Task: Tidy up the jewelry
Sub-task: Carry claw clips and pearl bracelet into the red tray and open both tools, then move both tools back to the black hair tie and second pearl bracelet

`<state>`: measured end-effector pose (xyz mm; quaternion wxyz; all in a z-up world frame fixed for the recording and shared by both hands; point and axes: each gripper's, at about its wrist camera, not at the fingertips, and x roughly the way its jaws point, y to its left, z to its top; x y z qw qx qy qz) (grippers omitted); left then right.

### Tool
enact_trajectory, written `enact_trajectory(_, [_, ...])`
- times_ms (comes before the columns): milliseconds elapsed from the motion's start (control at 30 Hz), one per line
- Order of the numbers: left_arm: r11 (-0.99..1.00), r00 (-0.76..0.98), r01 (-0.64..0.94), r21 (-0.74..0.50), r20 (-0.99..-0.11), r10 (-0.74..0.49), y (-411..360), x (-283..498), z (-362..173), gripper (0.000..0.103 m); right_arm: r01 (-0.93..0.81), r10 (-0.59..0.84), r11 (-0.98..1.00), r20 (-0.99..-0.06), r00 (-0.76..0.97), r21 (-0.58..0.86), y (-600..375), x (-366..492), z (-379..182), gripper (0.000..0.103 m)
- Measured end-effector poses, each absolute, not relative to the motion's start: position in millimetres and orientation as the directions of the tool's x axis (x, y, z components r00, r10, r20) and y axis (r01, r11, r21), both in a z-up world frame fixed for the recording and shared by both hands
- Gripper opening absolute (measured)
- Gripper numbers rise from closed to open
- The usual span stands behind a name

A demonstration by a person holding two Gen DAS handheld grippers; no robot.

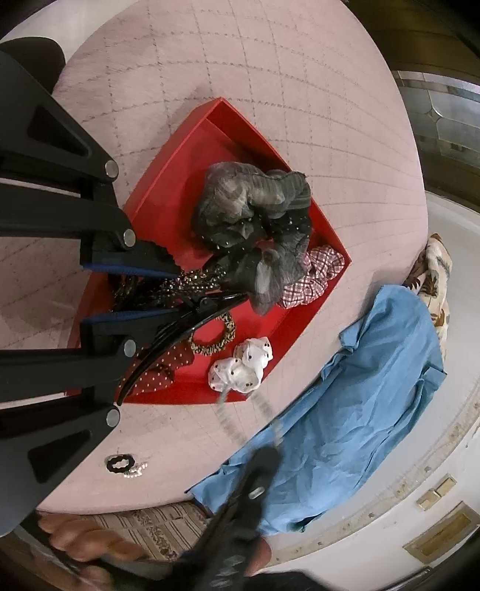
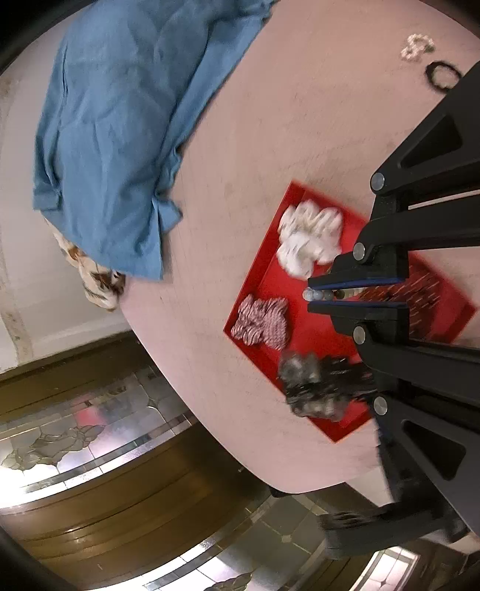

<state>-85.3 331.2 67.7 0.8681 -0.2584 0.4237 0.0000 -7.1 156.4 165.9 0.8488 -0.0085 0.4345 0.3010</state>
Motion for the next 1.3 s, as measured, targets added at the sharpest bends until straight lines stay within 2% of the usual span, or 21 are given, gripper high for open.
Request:
enact_trajectory(300, [0.879,0.634,-0.202,-0.431,-0.742,-0.218,331.0,-77.3,56.9,0.015,-0.505,0.492,0.816,-0.797,0.350,0.282,212.7,41.9,126.8,0.007])
enact_trajectory(733, [0.865,0.638,-0.201,-0.460,-0.731,-0.240,335.4,-76.1,55.1,0.016,-0.442,0.447,0.847,-0.846,0.290,0.296,218.8,75.8,79.3,0.007])
enact_trajectory(833, [0.863,0.641,-0.206,-0.462,-0.730,-0.238,335.4,-76.5,57.1,0.026,-0.444,0.453,0.844,-0.842,0.293,0.300,217.6,76.0,79.9,0.007])
enact_trajectory(867, [0.862,0.645,-0.210,-0.461,-0.728,-0.232,336.0,-76.8,58.4,0.036,-0.447,0.452,0.844,-0.841,0.297,0.296,217.4,75.3,81.0,0.008])
enact_trajectory(900, [0.861,0.651,-0.215,-0.461,-0.725,-0.226,336.5,-76.9,60.0,0.044,-0.451,0.451,0.844,-0.839,0.304,0.290,217.3,73.8,82.4,0.009])
enact_trajectory(933, [0.859,0.658,-0.219,-0.463,-0.720,-0.220,337.0,-78.9,62.3,0.047,-0.456,0.450,0.843,-0.838,0.308,0.286,216.5,72.0,84.1,0.015])
enact_trajectory(967, [0.857,0.664,-0.221,-0.466,-0.715,-0.218,337.5,-80.2,64.5,0.049,-0.460,0.450,0.842,-0.837,0.313,0.281,215.7,70.0,86.4,0.024])
enact_trajectory(1033, [0.854,0.670,-0.223,-0.469,-0.710,-0.216,337.8,-82.8,69.6,0.049,-0.467,0.449,0.842,-0.830,0.331,0.270,211.8,65.2,93.0,0.032])
enact_trajectory(1200, [0.856,0.681,-0.229,-0.463,-0.705,-0.199,336.1,-92.3,82.4,0.050,-0.458,0.474,0.840,-0.804,0.358,0.291,193.8,56.3,112.0,0.035])
enact_trajectory(1300, [0.864,0.692,-0.226,-0.451,-0.698,-0.183,333.3,-100.4,92.8,0.051,-0.453,0.480,0.841,-0.792,0.377,0.294,178.3,46.3,122.1,0.041])
